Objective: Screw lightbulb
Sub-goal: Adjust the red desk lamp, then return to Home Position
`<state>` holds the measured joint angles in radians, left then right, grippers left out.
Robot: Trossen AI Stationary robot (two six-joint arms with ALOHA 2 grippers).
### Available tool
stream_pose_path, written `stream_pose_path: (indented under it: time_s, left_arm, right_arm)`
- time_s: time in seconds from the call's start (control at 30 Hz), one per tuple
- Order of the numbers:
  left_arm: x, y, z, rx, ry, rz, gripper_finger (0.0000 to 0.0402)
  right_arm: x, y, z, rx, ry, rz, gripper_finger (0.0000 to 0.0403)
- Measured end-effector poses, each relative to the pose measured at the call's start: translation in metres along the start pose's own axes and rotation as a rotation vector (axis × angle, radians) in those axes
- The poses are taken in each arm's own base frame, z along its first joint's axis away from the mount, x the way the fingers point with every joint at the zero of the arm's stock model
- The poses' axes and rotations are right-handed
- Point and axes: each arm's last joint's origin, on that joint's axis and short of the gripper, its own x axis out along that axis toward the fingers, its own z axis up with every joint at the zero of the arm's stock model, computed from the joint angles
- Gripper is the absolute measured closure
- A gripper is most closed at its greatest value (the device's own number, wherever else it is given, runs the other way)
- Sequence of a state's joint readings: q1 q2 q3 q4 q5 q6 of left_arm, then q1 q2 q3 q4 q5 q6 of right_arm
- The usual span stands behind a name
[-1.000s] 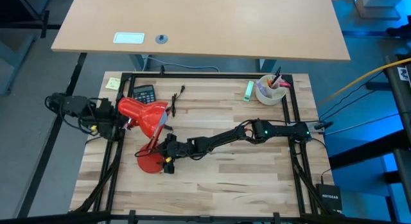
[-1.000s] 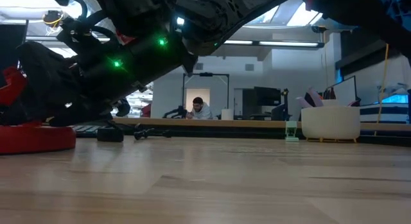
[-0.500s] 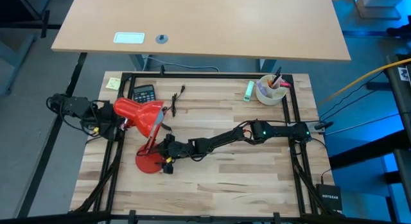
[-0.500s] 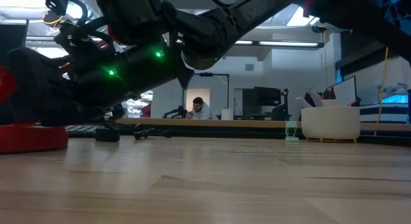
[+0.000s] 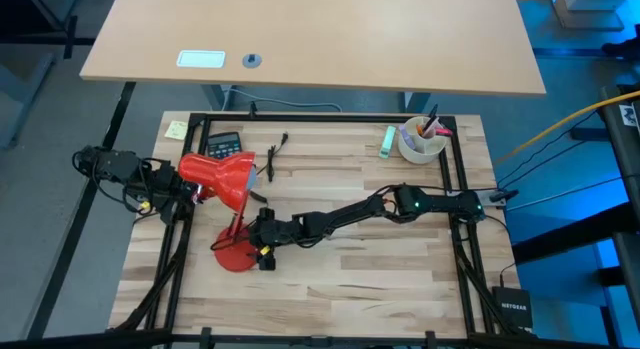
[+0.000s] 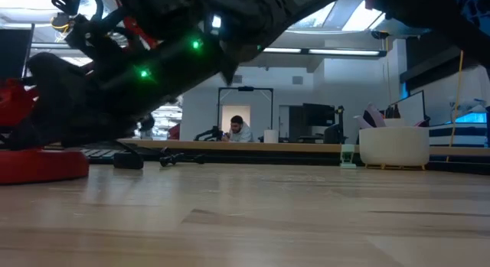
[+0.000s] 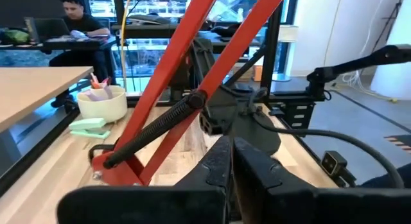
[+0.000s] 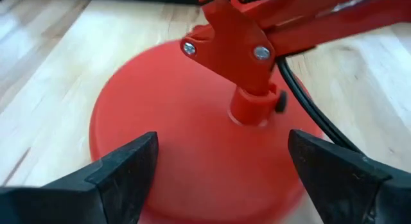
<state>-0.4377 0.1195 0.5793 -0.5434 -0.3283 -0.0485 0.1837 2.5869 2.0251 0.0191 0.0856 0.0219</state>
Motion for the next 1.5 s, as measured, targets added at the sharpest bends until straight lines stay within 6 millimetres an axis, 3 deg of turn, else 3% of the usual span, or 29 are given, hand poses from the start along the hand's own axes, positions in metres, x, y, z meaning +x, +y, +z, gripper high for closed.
stream_pose_path:
  time_s: [0.47, 0.6, 0.77, 1.13, 1.33, 1.5]
  left_arm:
    - [0.000, -0.002, 0.000, -0.007, 0.001, -0.058, 0.0396]
    - [0.000, -0.002, 0.000, -0.003, 0.001, -0.057, 0.0396]
    - [0.000, -0.002, 0.000, -0.008, 0.000, -0.057, 0.0396]
    - [0.000, -0.002, -0.001, -0.030, 0.014, -0.066, 0.0396]
    - [-0.001, -0.005, -0.002, -0.057, 0.026, -0.172, 0.0396]
    - [0.012, -0.010, -0.012, -0.051, -0.123, -0.212, 0.0396]
  right_arm:
    - [-0.012, 0.005, 0.009, -0.012, 0.051, 0.083, 0.0049]
    - [-0.025, 0.005, 0.026, -0.030, 0.030, 0.086, 0.0049]
    - [-0.038, 0.003, 0.030, -0.068, 0.120, 0.080, 0.0049]
    - [-0.083, 0.000, 0.052, -0.126, 0.279, 0.093, 0.0049]
    - [-0.113, 0.001, 0.066, -0.142, 0.335, 0.130, 0.0049]
    - [-0.140, 0.014, 0.095, -0.143, 0.210, 0.229, 0.0049]
